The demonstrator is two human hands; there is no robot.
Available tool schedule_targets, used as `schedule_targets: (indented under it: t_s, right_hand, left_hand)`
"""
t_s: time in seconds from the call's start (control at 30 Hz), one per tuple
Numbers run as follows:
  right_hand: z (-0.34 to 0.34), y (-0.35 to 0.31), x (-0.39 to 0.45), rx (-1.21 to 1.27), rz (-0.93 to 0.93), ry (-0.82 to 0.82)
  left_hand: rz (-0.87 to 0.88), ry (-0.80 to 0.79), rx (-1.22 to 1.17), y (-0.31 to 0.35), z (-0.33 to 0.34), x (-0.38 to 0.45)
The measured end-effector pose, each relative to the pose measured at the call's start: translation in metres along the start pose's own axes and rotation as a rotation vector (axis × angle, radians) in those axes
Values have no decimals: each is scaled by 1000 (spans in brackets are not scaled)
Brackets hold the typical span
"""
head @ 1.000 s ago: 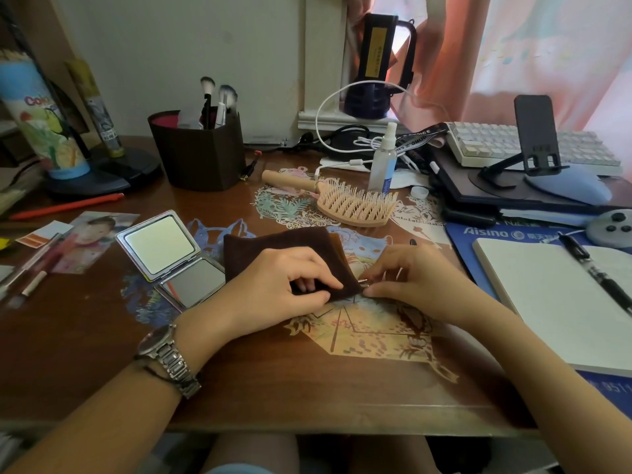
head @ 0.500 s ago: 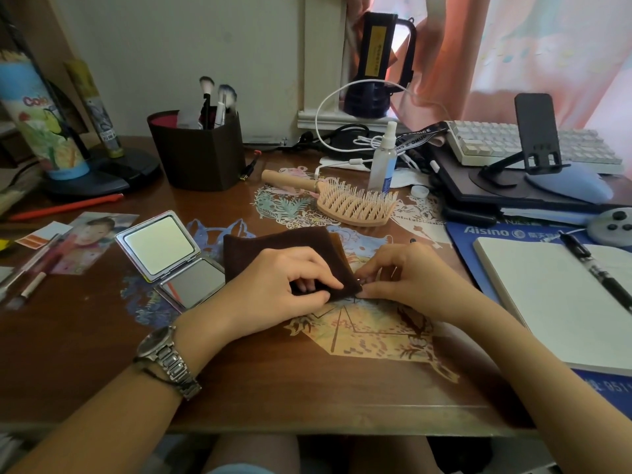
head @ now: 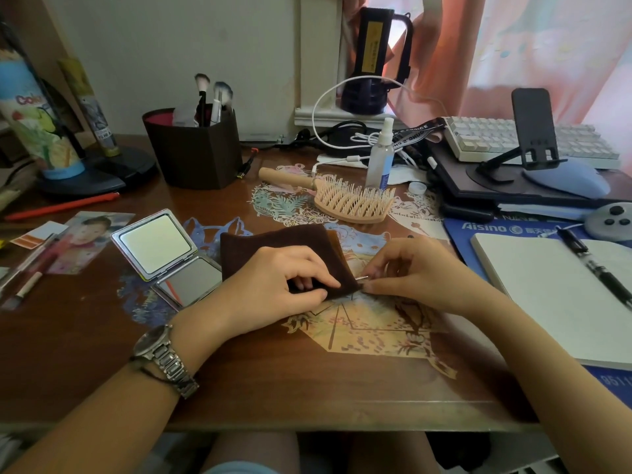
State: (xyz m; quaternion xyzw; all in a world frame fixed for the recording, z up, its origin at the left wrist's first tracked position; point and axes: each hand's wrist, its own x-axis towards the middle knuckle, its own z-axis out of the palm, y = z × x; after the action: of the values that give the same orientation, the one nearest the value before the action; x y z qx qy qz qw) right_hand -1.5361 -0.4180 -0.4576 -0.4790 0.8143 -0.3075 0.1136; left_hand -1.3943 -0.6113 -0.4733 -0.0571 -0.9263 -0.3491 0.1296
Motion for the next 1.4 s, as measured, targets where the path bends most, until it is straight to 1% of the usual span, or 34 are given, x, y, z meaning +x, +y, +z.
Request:
schedule_targets:
  t_s: [0.2, 0.37, 0.5, 0.7, 0.83, 0.9, 1.0, 1.13, 1.2, 1.3, 1.4]
  right_hand:
    - [-17, 11, -11, -80, 140, 102]
    - [-22, 18, -12, -212, 191, 181]
    - [-21, 24, -10, -264, 214, 216]
    - [-23, 19, -11, -246, 211, 194]
    - [-29, 13, -12, -131, 225, 220]
    - [-33, 4, -6, -136, 207, 225]
    - [-41, -17, 12, -205, 152, 187]
    - [-46, -48, 44, -264, 66, 75]
    - [-40, -58, 64, -245, 46, 33]
    - [-23, -65, 94, -291, 7, -5]
    - [-3, -65, 118, -254, -3, -62]
  left_hand:
    - [-16, -21, 5, 1, -1, -1]
    - [-23, -27, 5, 1, -1, -1]
    - [-28, -28, 11, 2, -1, -1]
    - [-32, -28, 9, 3, -1, -1]
    - [-30, -43, 7, 4, -1, -1]
    - [-31, -51, 4, 4, -2, -1]
    - [-21, -56, 7, 4, -2, 0]
    - [-3, -52, -3, 4, -3, 0]
    - [6, -51, -10, 5, -3, -1]
    - [15, -43, -21, 4, -3, -1]
    - [22, -33, -35, 3, -3, -1]
